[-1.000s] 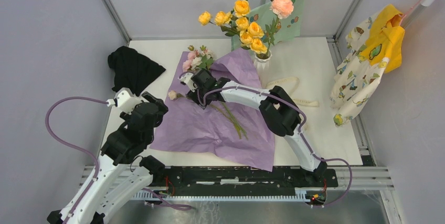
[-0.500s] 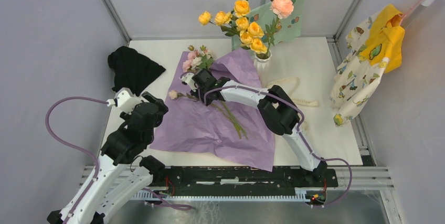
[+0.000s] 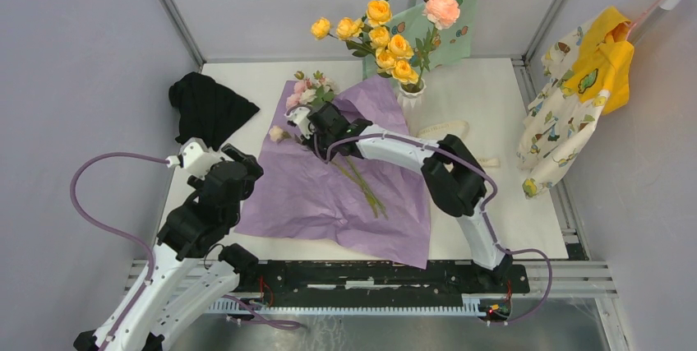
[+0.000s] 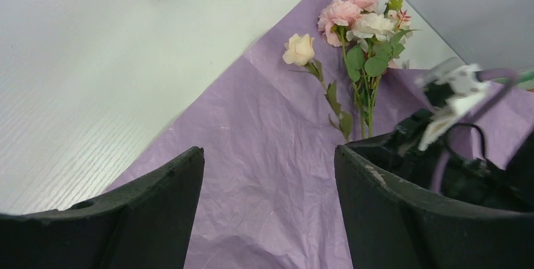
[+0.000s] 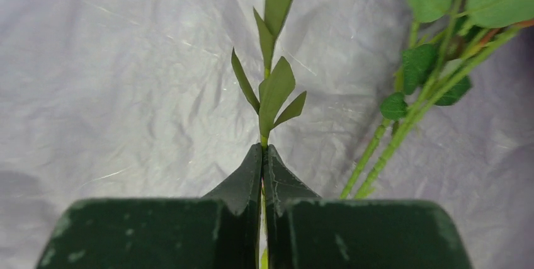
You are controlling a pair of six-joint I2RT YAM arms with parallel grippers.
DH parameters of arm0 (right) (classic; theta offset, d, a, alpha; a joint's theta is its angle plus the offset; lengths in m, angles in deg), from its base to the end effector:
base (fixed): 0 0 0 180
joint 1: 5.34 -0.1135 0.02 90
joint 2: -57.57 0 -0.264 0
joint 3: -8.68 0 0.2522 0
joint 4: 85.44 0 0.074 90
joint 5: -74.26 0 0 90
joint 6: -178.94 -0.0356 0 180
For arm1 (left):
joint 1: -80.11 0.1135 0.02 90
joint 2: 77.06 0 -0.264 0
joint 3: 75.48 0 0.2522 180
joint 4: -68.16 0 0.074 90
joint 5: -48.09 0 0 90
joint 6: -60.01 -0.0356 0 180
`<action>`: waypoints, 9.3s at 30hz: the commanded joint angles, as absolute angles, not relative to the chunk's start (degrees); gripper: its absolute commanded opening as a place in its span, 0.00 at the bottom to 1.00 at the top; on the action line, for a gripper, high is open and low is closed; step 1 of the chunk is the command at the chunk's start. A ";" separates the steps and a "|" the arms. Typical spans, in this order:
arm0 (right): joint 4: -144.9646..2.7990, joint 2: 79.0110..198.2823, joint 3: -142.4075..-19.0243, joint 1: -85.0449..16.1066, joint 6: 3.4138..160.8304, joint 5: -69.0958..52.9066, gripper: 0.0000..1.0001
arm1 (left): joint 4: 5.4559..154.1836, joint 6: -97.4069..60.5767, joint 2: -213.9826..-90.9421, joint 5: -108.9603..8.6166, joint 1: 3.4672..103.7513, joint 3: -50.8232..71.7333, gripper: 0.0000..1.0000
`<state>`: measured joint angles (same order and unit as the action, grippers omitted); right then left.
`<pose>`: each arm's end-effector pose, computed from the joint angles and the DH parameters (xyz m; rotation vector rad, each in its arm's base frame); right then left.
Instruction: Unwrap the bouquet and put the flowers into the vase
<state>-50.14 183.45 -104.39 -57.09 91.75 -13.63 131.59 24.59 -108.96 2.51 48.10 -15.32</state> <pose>0.3047 0.3886 0.1899 -1.1413 2.1753 0.4306 0.0974 -0.0315 0.3151 -0.7879 1.8346 -0.1143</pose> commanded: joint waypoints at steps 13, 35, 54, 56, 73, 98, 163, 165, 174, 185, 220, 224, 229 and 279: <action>-69.39 156.77 -94.35 -56.76 85.59 -5.64 0.00 | 130.95 25.38 -107.82 3.66 48.03 -15.04 0.82; -98.04 129.66 -79.78 -55.50 109.79 -37.09 0.00 | 130.08 25.29 -108.89 2.93 48.03 -15.01 0.82; -112.39 135.20 -84.84 -41.49 117.21 -38.83 0.00 | 128.18 25.54 -111.97 1.78 48.03 -15.35 0.81; -112.56 136.54 -86.37 -40.75 117.56 -38.62 0.00 | 128.06 25.55 -112.65 1.77 47.98 -15.27 0.81; -115.45 143.42 -91.44 -38.09 117.94 -36.40 0.00 | 127.10 25.40 -115.28 2.05 48.02 -15.22 0.81; -117.45 141.60 -81.37 -37.14 114.21 -34.83 0.00 | 125.86 24.94 -116.84 1.27 48.02 -15.56 0.81; -109.82 128.97 -80.23 -36.93 113.19 -33.47 0.00 | 125.70 24.94 -116.34 0.41 48.03 -15.62 0.81; -109.73 128.40 -79.90 -36.94 113.36 -33.49 0.00 | 125.71 24.85 -116.26 0.45 47.96 -15.66 0.81; -108.74 127.69 -80.34 -36.90 115.35 -34.86 0.00 | 125.78 24.94 -115.91 0.29 48.03 -15.79 0.81; -107.55 129.35 -79.71 -36.85 117.10 -35.27 0.00 | 125.71 25.11 -115.90 0.09 48.02 -15.95 0.81; -112.83 135.00 -81.17 -36.93 124.62 -31.39 0.00 | 125.27 24.78 -116.99 0.45 48.03 -15.93 0.81; -112.03 137.48 -83.79 -36.93 125.84 -31.53 0.00 | 125.35 24.75 -116.84 0.70 48.02 -15.99 0.81; -113.00 138.62 -83.09 -36.94 127.34 -30.81 0.00 | 125.38 24.85 -116.96 1.20 48.03 -16.27 0.81; -118.35 136.99 -72.78 -36.96 119.59 -23.21 0.00 | 124.34 24.06 -118.53 1.74 47.98 -16.69 0.81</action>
